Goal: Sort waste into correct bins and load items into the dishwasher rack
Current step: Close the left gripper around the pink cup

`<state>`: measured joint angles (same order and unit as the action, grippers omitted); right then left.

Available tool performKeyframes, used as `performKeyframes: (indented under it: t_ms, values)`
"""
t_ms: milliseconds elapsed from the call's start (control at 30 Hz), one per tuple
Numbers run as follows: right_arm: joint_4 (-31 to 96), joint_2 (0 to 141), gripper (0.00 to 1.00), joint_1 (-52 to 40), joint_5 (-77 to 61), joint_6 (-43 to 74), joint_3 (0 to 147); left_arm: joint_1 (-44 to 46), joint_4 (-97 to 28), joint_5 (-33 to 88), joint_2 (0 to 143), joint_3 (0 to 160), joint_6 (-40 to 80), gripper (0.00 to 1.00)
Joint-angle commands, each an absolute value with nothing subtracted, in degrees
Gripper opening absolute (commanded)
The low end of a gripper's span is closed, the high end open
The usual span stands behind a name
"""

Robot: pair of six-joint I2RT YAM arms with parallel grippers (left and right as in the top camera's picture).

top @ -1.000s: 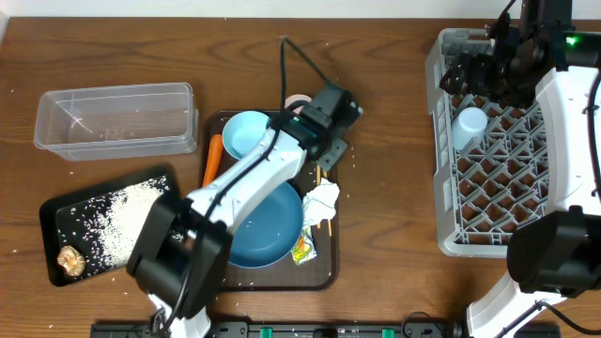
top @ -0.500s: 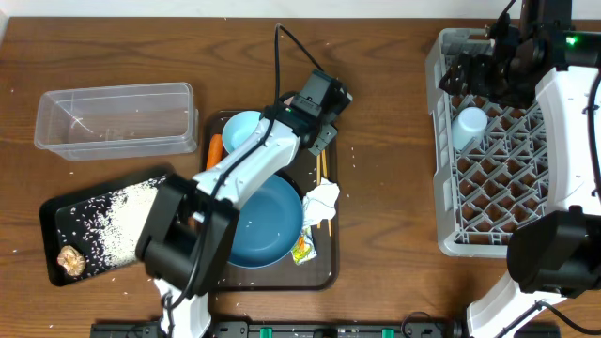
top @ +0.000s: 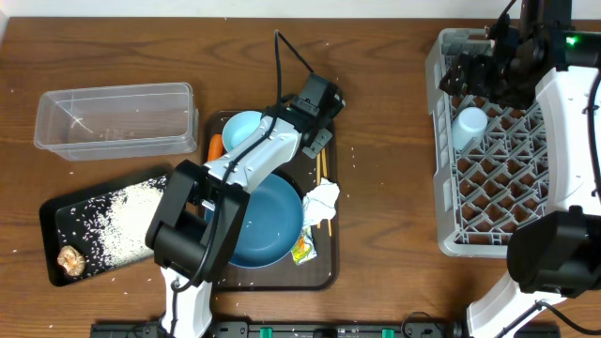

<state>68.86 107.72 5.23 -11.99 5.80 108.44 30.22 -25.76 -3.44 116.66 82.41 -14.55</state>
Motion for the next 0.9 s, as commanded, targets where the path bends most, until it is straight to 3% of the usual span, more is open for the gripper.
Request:
performKeyframes:
  t_ms: [0, 233, 533, 767, 867]
  values:
    - [69.0, 107.2, 0.99, 4.8, -11.8, 5.0, 109.1, 30.2, -26.7, -4.1, 114.5, 82.8, -11.6, 0.06]
    - [68.9, 107.2, 0.99, 4.8, -11.8, 5.0, 109.1, 30.2, -31.1, 1.2, 109.0, 82.9, -10.1, 0.06]
    - [68.8, 107.2, 0.99, 4.8, -11.9, 5.0, 109.1, 30.2, -46.5, 6.4, 107.4, 83.2, -9.6, 0.06]
    - [68.9, 107.2, 0.99, 4.8, -11.9, 5.1, 109.1, 30.3, -47.4, 7.1, 107.4, 83.2, -9.8, 0.06]
    - [69.1, 107.2, 0.99, 4.8, -11.9, 5.0, 109.1, 30.3, -47.4, 7.1, 107.4, 83.2, -9.8, 0.12]
